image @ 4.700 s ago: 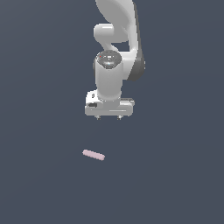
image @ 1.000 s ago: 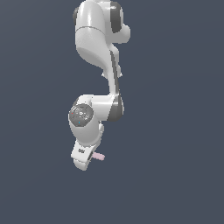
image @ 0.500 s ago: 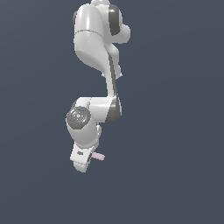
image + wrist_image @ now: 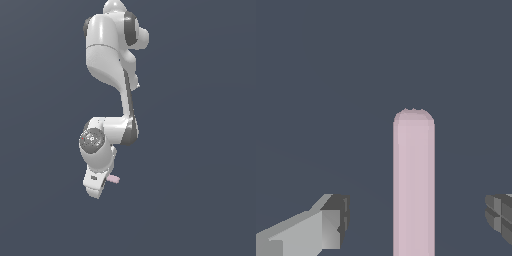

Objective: Pick up the object and move it to a goal position.

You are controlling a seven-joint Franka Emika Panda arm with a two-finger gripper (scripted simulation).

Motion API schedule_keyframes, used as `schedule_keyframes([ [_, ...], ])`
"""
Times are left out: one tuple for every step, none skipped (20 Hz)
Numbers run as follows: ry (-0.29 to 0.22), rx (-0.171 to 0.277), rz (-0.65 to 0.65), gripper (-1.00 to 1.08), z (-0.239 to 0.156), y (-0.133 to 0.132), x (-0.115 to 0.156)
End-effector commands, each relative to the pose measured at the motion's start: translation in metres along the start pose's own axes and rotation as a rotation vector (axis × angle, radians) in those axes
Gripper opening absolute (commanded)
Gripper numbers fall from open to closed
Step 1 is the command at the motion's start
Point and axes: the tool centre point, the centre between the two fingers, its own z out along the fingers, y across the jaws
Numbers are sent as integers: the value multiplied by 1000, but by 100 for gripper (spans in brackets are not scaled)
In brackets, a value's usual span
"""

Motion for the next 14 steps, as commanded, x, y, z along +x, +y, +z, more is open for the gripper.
schedule_keyframes([
  [0,1,-2,100,14,-1,0],
  [0,1,-2,100,17,-1,0],
  [0,1,-2,100,20,-1,0],
  [0,1,-2,100,22,-1,0],
  [0,1,-2,100,23,0,0],
  [0,1,-2,100,23,0,0],
  [0,1,-2,100,22,0,0],
  [0,1,-2,100,22,1,0],
  [0,1,-2,-100,22,1,0],
  [0,1,-2,-100,22,1,0],
  [0,1,-2,-100,22,1,0],
  [0,1,-2,-100,22,1,0],
  [0,1,-2,-100,22,1,0],
  [0,1,-2,-100,22,1,0],
])
